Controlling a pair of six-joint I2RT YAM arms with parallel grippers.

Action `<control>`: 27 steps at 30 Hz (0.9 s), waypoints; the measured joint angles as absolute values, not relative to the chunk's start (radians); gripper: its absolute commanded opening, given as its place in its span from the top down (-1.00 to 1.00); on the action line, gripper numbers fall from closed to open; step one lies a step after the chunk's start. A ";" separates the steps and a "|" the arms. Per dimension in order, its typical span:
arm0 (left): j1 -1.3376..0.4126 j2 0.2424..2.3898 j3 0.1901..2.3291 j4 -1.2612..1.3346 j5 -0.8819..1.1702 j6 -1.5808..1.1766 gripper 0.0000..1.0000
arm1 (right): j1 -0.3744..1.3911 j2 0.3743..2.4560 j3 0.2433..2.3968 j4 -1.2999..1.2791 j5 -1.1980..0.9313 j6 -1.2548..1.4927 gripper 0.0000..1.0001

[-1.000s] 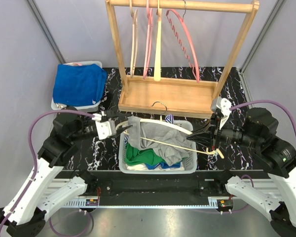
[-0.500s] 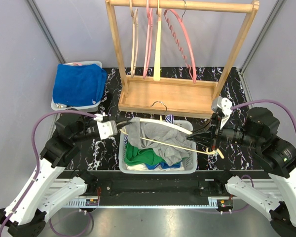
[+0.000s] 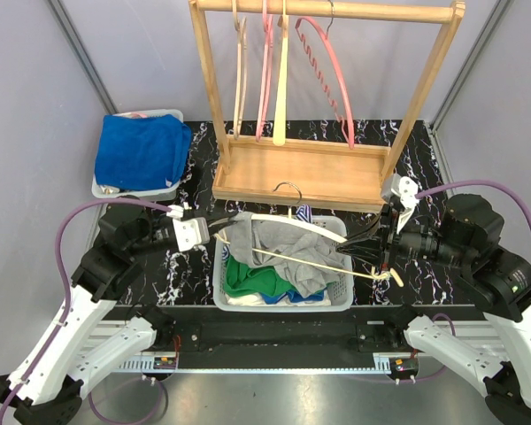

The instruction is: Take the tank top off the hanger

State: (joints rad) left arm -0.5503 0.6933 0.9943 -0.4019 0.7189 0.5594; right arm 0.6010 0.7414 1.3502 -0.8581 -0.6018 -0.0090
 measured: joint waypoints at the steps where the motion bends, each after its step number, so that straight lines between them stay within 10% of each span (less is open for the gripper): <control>1: -0.550 0.693 0.994 -0.402 0.722 0.556 0.53 | 0.601 0.742 1.352 -0.860 -0.602 -0.009 1.00; 7: -0.540 0.688 0.994 -0.406 0.719 0.546 0.44 | 0.601 0.743 1.367 -0.877 -0.595 -0.009 1.00; 11: -0.537 0.682 0.994 -0.409 0.719 0.538 1.00 | 0.601 0.743 1.371 -0.881 -0.594 -0.009 1.00; 27: -0.521 0.653 0.984 -0.425 0.635 0.558 1.00 | 0.601 0.740 1.425 -0.992 -0.568 -0.015 1.00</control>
